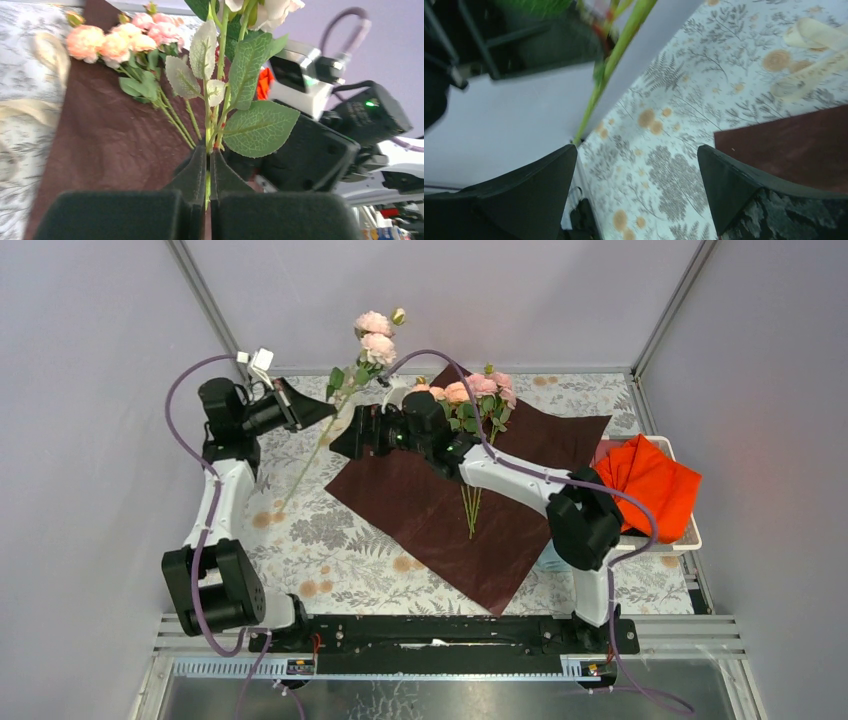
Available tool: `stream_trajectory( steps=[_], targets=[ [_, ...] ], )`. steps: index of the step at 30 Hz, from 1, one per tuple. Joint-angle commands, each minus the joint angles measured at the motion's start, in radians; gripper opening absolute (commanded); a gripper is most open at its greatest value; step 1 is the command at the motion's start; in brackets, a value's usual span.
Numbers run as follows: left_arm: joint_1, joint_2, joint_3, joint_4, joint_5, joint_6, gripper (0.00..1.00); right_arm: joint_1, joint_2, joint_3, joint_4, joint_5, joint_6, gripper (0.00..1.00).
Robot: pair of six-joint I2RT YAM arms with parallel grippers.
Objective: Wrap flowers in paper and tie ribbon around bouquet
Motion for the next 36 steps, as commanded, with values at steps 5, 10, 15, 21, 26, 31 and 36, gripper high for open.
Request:
stream_trajectory(
  steps=[5, 10, 15, 21, 26, 31, 36],
  targets=[
    [-0.156, -0.036, -0.115, 0.329, -0.101, -0.234, 0.0, -0.011, 0.063, -0.017, 0.341, 0.017, 0.28, 0.98],
    [-0.176, -0.052, -0.157, 0.368, -0.107, -0.271, 0.0, -0.016, 0.056, -0.031, 0.312, 0.092, 0.275, 0.37],
    [-0.177, -0.044, -0.043, -0.033, -0.269, 0.023, 0.61, -0.069, -0.03, -0.093, 0.09, 0.179, 0.243, 0.0],
    [-0.156, 0.016, 0.026, -0.433, -0.567, 0.422, 0.87, -0.178, -0.011, 0.081, -0.723, 0.369, -0.074, 0.0],
    [-0.151, 0.076, -0.068, -0.482, -0.648, 0.493, 0.88, -0.236, 0.051, 0.048, -0.779, 0.411, -0.132, 0.02],
    [-0.15, 0.132, -0.147, -0.49, -0.675, 0.462, 0.88, -0.308, 0.161, 0.144, -0.825, 0.408, -0.134, 0.61],
    [-0.124, 0.155, -0.238, -0.431, -0.713, 0.398, 0.89, -0.328, 0.015, 0.083, -0.865, 0.552, -0.194, 0.74]
  ],
)
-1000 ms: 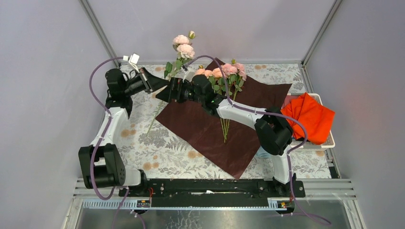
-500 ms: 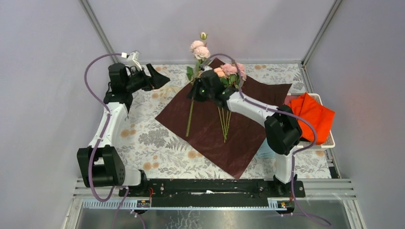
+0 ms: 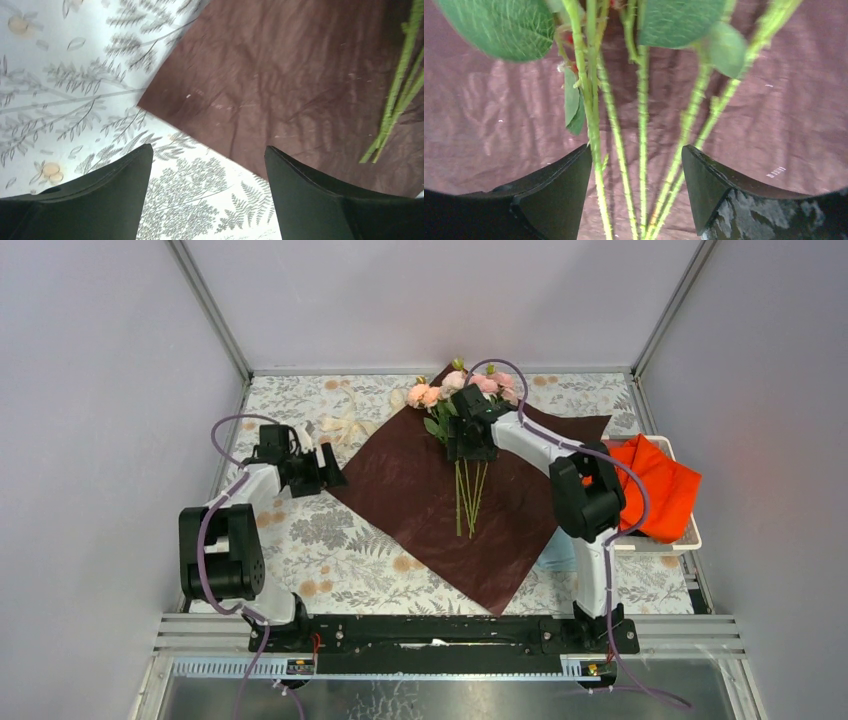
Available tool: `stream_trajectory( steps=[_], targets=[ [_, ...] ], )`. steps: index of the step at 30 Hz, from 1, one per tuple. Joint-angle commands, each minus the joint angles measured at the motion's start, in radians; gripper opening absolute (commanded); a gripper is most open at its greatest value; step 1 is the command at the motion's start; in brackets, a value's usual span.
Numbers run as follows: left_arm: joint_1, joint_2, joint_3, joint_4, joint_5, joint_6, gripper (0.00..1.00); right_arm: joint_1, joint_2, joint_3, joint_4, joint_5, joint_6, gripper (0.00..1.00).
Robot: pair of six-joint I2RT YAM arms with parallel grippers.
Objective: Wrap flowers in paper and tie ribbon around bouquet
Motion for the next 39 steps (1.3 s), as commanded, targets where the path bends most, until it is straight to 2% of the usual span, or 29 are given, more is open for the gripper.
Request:
stream_trajectory(
  steps=[1, 4, 7, 9, 14, 18, 26, 32, 36, 39],
  targets=[
    [0.036, 0.009, -0.064, 0.049, -0.068, -0.046, 0.89, -0.028, -0.212, -0.051, -0.053, 0.163, -0.072, 0.76],
    [0.069, 0.028, -0.097, 0.067, -0.07, -0.099, 0.9, -0.09, -0.364, -0.197, -0.051, 0.194, -0.08, 0.77],
    [0.1, 0.022, -0.146, 0.102, -0.032, -0.164, 0.98, -0.183, -0.489, -0.354, -0.031, 0.204, -0.069, 0.78],
    [0.109, 0.009, -0.188, 0.139, 0.004, -0.218, 0.99, -0.257, -0.557, -0.444, -0.006, 0.181, -0.052, 0.79],
    [0.102, -0.037, -0.317, 0.317, 0.068, -0.418, 0.99, -0.403, -0.673, -0.615, 0.107, 0.132, -0.002, 0.81],
    [0.093, -0.038, -0.371, 0.384, 0.042, -0.475, 0.99, -0.45, -0.656, -0.637, 0.12, 0.15, 0.011, 0.81],
    [0.084, 0.021, -0.307, 0.356, -0.114, -0.51, 0.99, -0.471, -0.671, -0.702, 0.137, 0.159, 0.049, 0.81],
    [-0.024, 0.061, -0.262, 0.418, -0.253, -0.508, 0.99, -0.472, -0.666, -0.727, 0.144, 0.153, 0.029, 0.81],
    [-0.05, 0.136, -0.212, 0.421, -0.27, -0.501, 0.99, -0.472, -0.647, -0.723, 0.151, 0.154, 0.016, 0.81],
    [-0.075, 0.152, -0.204, 0.445, -0.222, -0.51, 0.99, -0.472, -0.63, -0.718, 0.156, 0.142, 0.01, 0.82]
  ],
)
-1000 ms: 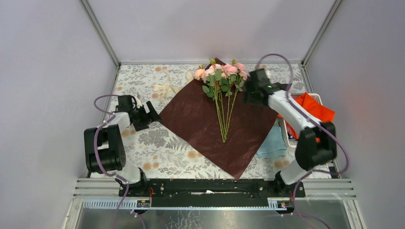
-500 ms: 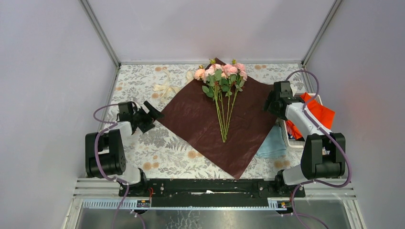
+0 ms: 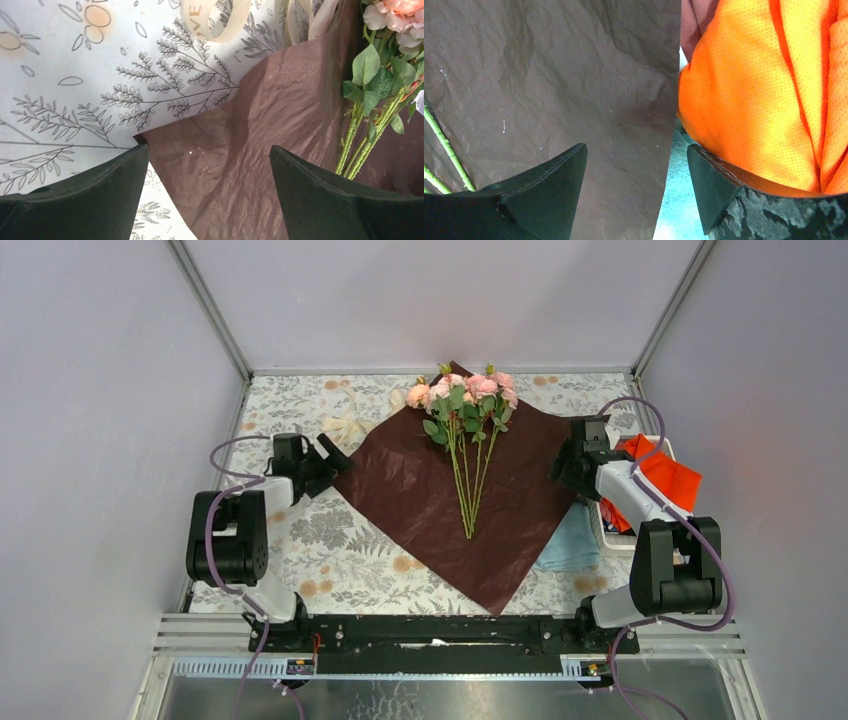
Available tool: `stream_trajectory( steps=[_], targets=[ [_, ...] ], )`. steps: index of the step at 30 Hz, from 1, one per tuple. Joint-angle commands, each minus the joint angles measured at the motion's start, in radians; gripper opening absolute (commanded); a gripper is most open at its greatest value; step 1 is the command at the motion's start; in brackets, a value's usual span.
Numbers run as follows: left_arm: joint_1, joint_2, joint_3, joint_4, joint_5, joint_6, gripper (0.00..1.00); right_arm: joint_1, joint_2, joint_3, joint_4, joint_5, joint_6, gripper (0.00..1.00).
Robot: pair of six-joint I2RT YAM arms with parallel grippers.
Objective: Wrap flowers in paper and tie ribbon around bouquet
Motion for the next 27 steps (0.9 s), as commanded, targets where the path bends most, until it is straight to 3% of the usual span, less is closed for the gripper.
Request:
stream_trajectory(
  steps=[1, 8, 12, 15, 19, 22, 27],
  targets=[
    [-0.044, 0.067, -0.017, -0.025, -0.017, 0.0, 0.99, -0.003, 0.022, 0.013, 0.031, -0.007, -0.015, 0.82],
    [-0.131, 0.067, -0.009, 0.049, 0.166, -0.081, 0.94, -0.003, 0.032, 0.013, 0.062, -0.119, -0.032, 0.81],
    [-0.131, 0.034, 0.016, 0.049, 0.224, -0.058, 0.77, -0.003, 0.014, 0.017, 0.068, -0.154, -0.047, 0.77],
    [-0.131, 0.031, 0.033, 0.049, 0.276, -0.06, 0.48, -0.004, 0.001, 0.02, 0.082, -0.187, -0.05, 0.61],
    [-0.124, 0.035, 0.066, -0.001, 0.29, -0.032, 0.04, -0.003, -0.005, 0.026, 0.092, -0.215, -0.049, 0.21],
    [-0.101, 0.029, 0.103, -0.083, 0.285, 0.031, 0.0, -0.002, -0.005, 0.034, 0.082, -0.237, -0.045, 0.01],
    [0.012, -0.013, 0.12, -0.202, 0.264, 0.151, 0.0, 0.1, -0.007, 0.037, 0.085, -0.239, -0.018, 0.0]
  ],
)
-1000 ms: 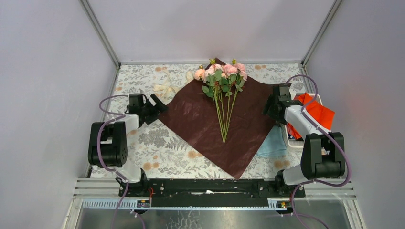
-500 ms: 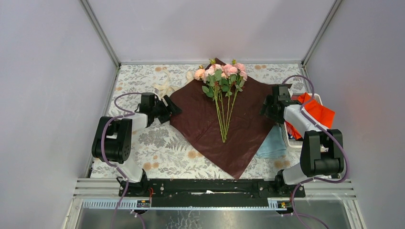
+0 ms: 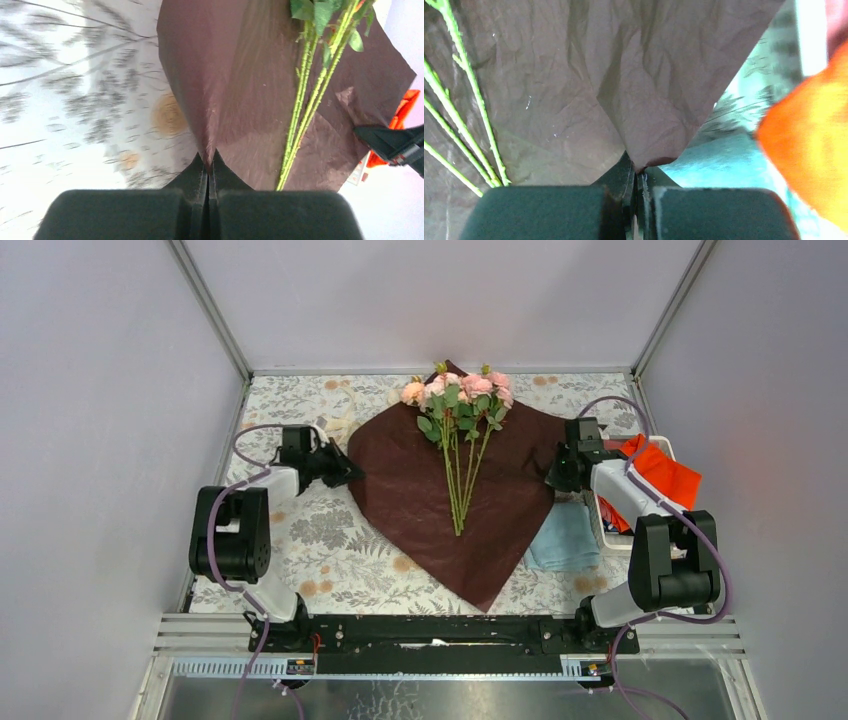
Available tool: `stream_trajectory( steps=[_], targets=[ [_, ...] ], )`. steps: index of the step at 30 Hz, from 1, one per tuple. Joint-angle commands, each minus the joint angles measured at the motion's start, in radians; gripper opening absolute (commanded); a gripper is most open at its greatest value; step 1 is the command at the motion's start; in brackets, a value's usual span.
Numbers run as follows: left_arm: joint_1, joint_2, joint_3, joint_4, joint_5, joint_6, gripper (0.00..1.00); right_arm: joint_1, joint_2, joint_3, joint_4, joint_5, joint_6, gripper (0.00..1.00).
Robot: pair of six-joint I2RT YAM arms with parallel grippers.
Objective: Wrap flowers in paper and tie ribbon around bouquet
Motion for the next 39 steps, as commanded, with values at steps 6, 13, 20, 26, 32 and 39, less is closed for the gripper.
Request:
stream_trajectory(
  steps=[6, 13, 20, 26, 32, 39],
  targets=[
    [0.166, -0.099, -0.032, -0.16, 0.045, 0.233, 0.0, 0.15, -0.025, 0.073, -0.034, -0.064, 0.047, 0.05],
    [0.165, -0.108, -0.011, -0.181, 0.106, 0.306, 0.0, 0.157, -0.15, 0.185, -0.203, 0.325, -0.024, 0.62],
    [0.158, -0.115, -0.019, -0.182, 0.12, 0.317, 0.0, 0.395, -0.089, 0.262, -0.01, 0.176, -0.142, 0.66],
    [0.158, -0.103, -0.01, -0.184, 0.089, 0.339, 0.0, 0.57, 0.115, 0.328, 0.044, -0.287, -0.392, 0.65],
    [0.158, -0.089, -0.007, -0.174, 0.082, 0.34, 0.0, 0.74, -0.199, -0.067, 0.114, -0.573, -1.109, 0.77],
    [0.157, -0.07, -0.02, -0.167, 0.087, 0.342, 0.0, 0.85, -0.293, -0.212, -0.167, -0.552, -1.559, 0.91]
  ],
)
